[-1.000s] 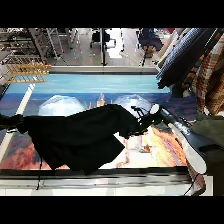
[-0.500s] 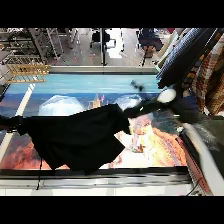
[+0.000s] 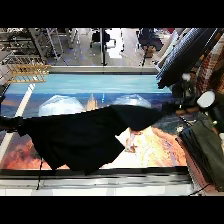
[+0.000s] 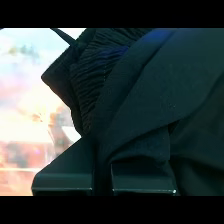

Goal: Fold the clothes and pants, and hang the long-sleeved shirts on hangers.

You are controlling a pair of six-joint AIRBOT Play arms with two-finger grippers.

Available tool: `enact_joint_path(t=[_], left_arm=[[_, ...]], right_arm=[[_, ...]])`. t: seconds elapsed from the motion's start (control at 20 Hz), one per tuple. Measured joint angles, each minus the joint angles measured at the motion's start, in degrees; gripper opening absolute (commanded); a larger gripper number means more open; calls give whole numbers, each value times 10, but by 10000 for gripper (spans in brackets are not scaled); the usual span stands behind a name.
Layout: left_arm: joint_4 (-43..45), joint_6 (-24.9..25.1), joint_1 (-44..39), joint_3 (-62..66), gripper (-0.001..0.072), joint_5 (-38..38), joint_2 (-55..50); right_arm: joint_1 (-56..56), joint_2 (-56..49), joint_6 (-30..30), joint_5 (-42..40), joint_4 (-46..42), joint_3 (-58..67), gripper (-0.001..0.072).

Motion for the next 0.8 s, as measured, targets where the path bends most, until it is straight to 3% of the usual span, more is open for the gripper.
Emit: enact_joint_path(t=[0.25,0.4,0.6,0.8], left_arm=[[0,7,0,0,16,8,0],[0,9,0,0,16,9,0],[0,9,0,0,16,11,0],[0,9,0,0,16,10,-1]], right_arm=[[-16,-33,-180,23,113,-140,360],[21,-37,-270,-20,145,-185,360],[104,-46,-316,-154,140,-206,352],[181,-86,-324,-270,93,-211,353]])
